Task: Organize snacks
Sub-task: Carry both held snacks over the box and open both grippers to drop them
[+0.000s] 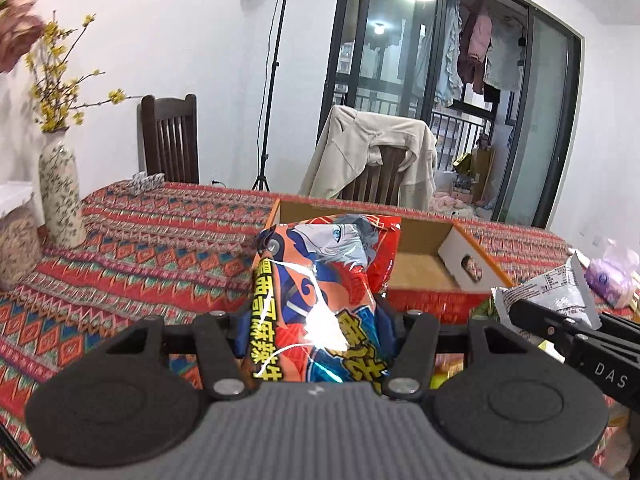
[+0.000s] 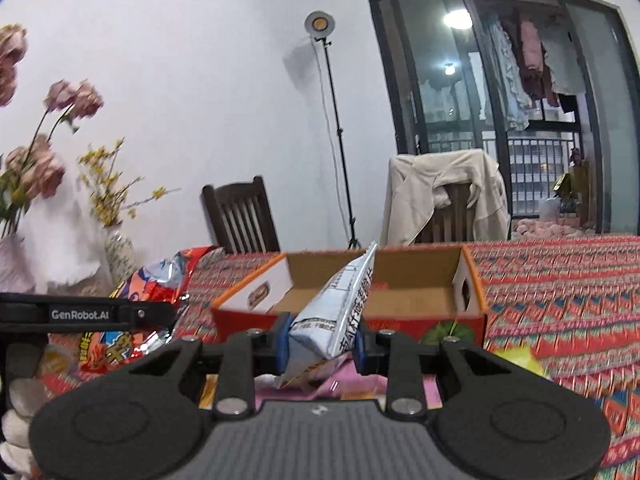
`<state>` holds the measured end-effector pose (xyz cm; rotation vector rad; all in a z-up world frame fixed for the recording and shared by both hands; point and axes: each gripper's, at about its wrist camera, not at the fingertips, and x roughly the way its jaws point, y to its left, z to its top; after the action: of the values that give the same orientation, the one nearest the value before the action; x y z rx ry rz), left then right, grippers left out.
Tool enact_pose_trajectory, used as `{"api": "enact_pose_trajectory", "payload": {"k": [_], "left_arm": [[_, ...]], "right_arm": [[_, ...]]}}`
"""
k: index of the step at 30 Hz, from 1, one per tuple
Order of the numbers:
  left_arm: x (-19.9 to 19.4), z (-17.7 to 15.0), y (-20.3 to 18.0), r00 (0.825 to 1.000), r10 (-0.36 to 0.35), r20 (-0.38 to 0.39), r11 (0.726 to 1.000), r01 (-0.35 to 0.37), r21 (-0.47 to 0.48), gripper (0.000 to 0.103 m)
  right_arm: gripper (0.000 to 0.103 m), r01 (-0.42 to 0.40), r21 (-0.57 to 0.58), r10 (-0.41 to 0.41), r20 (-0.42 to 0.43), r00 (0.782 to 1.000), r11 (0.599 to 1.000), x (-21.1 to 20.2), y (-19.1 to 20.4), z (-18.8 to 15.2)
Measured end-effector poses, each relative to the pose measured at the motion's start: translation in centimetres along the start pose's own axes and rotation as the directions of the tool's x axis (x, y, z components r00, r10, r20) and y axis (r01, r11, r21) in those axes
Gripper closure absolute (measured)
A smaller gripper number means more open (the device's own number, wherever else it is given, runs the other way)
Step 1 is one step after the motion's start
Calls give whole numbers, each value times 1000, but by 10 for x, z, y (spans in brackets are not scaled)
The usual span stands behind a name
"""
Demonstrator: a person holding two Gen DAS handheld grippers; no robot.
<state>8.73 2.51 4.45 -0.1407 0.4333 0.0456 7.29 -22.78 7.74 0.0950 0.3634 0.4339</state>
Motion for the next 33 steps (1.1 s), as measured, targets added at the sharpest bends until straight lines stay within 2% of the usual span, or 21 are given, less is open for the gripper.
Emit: {"api": "enact_pose_trajectory", "payload": {"k": [7, 11, 21, 26, 33], "left_arm": [[32, 34, -15, 1000, -7, 25, 1000, 7, -7, 45], [57, 53, -20, 1000, -11, 9, 1000, 12, -27, 45], [130, 89, -27, 997, 48, -57, 998, -50, -43, 45], [170, 90, -33, 987, 104, -121, 994, -105, -3, 45], [217, 70, -43, 959, 160, -232, 987, -149, 63, 45]], "right_arm": [[74, 20, 16, -20, 11, 1000, 1000, 35, -19, 34], [74, 38, 18, -38, 1, 999, 999, 61, -29, 52], [74, 75, 74, -67, -106, 992, 994, 132, -60, 84], [74, 104, 92, -82, -222, 972, 990, 176, -73, 84], [74, 166, 94, -123, -356, 926, 982, 215, -84, 60]]}}
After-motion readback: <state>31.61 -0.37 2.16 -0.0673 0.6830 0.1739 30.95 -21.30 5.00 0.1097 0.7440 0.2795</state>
